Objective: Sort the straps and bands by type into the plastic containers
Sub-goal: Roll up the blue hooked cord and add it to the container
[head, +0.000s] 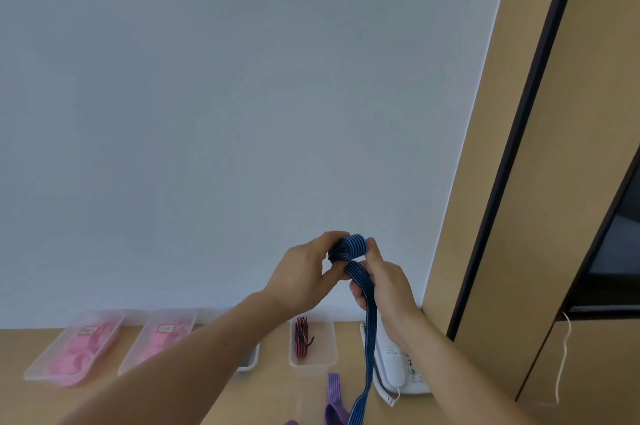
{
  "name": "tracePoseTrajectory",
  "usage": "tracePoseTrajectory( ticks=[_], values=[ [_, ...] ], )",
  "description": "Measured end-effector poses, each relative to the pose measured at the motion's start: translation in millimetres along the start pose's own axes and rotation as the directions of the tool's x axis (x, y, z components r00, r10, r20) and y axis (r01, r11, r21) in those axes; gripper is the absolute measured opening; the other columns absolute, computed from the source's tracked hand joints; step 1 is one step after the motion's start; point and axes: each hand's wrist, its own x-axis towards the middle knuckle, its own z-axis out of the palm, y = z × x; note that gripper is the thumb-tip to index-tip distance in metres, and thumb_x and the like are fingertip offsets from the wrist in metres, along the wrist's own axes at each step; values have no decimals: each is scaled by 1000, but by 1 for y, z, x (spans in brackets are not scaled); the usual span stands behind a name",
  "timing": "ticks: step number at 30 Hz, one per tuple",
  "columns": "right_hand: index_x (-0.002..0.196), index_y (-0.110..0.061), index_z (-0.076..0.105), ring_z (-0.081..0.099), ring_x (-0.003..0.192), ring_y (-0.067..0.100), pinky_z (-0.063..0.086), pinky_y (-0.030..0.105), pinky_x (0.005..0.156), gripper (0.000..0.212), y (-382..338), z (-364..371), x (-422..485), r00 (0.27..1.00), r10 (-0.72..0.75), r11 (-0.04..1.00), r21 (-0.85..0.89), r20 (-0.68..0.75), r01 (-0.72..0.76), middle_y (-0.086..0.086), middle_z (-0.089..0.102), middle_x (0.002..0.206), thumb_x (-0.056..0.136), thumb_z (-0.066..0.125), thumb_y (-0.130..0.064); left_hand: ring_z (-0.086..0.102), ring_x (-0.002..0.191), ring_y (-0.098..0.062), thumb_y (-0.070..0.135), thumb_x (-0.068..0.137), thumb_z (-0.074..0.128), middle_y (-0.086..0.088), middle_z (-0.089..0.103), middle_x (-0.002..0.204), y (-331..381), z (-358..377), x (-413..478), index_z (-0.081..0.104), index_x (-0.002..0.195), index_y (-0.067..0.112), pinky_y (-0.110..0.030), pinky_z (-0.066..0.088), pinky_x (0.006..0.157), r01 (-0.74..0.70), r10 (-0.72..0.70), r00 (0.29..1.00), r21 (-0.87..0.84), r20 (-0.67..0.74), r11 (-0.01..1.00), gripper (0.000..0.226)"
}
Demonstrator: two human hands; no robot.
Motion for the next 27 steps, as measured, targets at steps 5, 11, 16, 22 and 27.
tracePoseTrajectory(
  ticks=[5, 11, 16, 22, 27],
  values=[
    [89, 2, 73, 45, 48, 14, 37, 22, 48, 87, 11, 0, -2, 998, -6, 999, 45, 66, 3, 5, 55, 55, 87, 26, -72, 67, 83, -11, 26, 93, 51, 6, 73, 100, -5, 0, -8, 52, 129, 18, -25, 54, 68, -205, 213, 977, 178, -27, 962, 36],
    [85, 1, 70, 45, 52, 16, 39, 23, 54, 82, 19, 2, -13, 997, -4, 1000, 13, 81, 3, 4, 56, 58, 78, 38, -74, 68, 103, -19, 14, 90, 51, -5, 69, 120, -16, 4, -19, 59, 122, 9, -28, 58, 76, -373, 390, 921, 317, 11, 872, 34],
    [86, 1, 71, 44, 52, 15, 38, 24, 56, 70, 20, 3, -20, 996, -38, 997, 69, 78, 32, 2, 54, 57, 78, 50, -64, 59, 114, -4, 20, 90, 55, 7, 62, 132, -15, 0, -28, 50, 140, 21, -20, 49, 96, -69, 69, 997, 11, 40, 998, 50],
    [70, -9, 62, 46, 51, 13, 42, 21, 55, 43, 18, 4, -32, 984, -159, 985, 81, 84, 153, 4, 57, 59, 79, 55, -51, 68, 108, -21, 23, 90, 47, -8, 72, 114, 13, -21, -21, 61, 126, 7, -41, 52, 95, 661, -456, 745, -632, 487, 405, 42],
    [74, -6, 62, 44, 50, 11, 41, 20, 53, 40, 20, 11, -34, 976, -212, 973, 107, 50, 205, 1, 54, 58, 81, 55, -45, 66, 94, -33, 31, 101, 48, -28, 66, 98, 31, -23, -23, 67, 105, 3, -53, 45, 103, 607, -309, 795, -684, 522, 406, 34]
  ],
)
